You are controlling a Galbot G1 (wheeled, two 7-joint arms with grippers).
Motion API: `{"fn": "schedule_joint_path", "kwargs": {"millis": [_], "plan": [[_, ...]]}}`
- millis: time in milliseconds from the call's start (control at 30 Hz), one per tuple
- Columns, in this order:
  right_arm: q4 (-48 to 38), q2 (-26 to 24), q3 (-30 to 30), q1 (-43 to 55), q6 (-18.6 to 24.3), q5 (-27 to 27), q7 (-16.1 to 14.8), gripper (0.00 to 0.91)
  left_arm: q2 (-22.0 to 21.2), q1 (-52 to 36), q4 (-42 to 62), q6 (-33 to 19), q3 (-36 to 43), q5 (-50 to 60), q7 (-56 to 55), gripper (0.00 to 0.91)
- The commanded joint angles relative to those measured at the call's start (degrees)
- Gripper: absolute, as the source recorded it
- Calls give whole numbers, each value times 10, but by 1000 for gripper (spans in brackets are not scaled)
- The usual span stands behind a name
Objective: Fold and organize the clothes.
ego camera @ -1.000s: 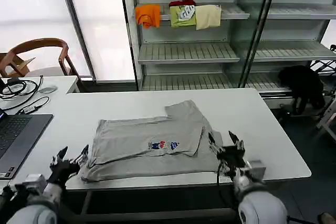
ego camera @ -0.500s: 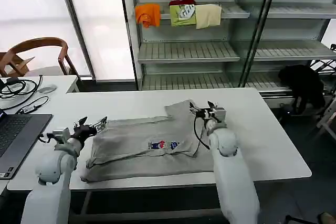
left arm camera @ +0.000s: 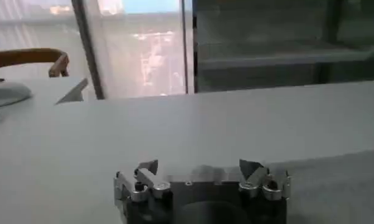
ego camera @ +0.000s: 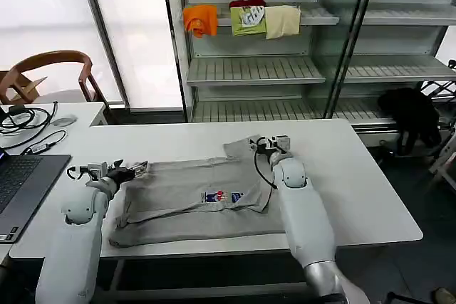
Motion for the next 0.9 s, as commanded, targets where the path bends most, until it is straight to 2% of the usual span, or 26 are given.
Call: {"fn": "schedule_joint_path", "kwargs": {"millis": [33, 200, 467, 600, 733, 900], "plan": [[-40, 28, -4, 20, 2, -46, -8, 0, 2, -20, 42, 1, 9, 28, 18, 333], [-34, 28, -7, 12, -10, -65, -20, 0, -1, -15, 34, 1, 9, 30, 22, 40], [-14, 28, -5, 1, -10, -35, -18, 0, -9, 2, 1, 1, 8, 25, 31, 10], [-2, 28, -4, -9, 26, -19, -10, 0, -13, 8, -13, 1, 7, 18, 30, 10], [30, 28, -10, -32, 86, -6, -6, 0, -16, 10, -29, -16, 4, -26, 22, 10], [94, 28, -19, -55, 101, 32, 7, 0, -12, 16, -56, -29, 0, -83, 9, 10]]}}
